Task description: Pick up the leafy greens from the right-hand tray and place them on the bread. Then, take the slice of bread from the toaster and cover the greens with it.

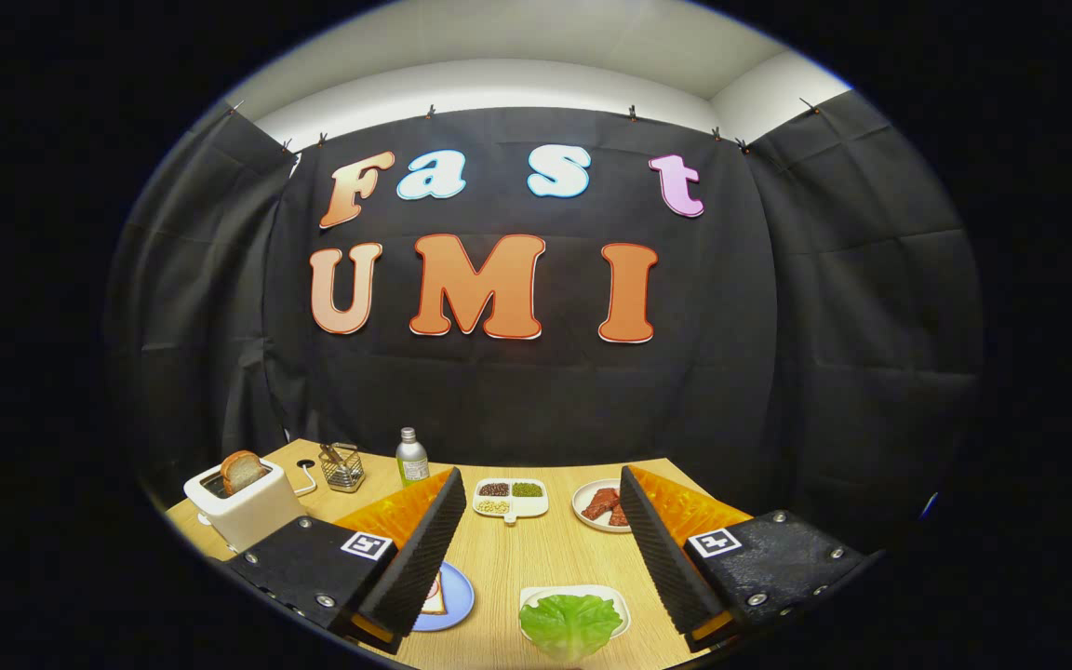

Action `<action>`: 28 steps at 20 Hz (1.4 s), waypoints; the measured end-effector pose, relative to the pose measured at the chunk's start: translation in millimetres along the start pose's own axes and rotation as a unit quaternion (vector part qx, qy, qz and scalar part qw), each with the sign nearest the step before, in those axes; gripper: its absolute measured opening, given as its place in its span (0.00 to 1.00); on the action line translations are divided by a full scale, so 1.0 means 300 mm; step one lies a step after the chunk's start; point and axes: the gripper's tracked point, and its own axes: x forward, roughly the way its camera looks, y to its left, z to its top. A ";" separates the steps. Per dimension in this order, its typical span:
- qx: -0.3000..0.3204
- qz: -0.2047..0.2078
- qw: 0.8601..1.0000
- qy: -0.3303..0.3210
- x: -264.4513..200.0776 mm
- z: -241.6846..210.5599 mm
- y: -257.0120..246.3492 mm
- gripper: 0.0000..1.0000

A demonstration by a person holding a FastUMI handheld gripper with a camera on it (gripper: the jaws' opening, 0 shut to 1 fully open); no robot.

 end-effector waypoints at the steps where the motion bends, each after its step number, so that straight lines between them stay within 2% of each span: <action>1: 0.001 0.000 1.000 0.002 -0.002 -0.005 -0.001 0.99; 7: -0.009 0.001 1.000 0.014 0.002 -0.051 -0.007 0.99; 13: -0.023 0.007 0.999 0.048 0.031 -0.174 -0.008 1.00; 21: -0.031 0.028 0.992 0.118 0.099 -0.429 0.001 1.00; 28: -0.029 0.037 0.980 0.195 0.158 -0.692 -0.024 1.00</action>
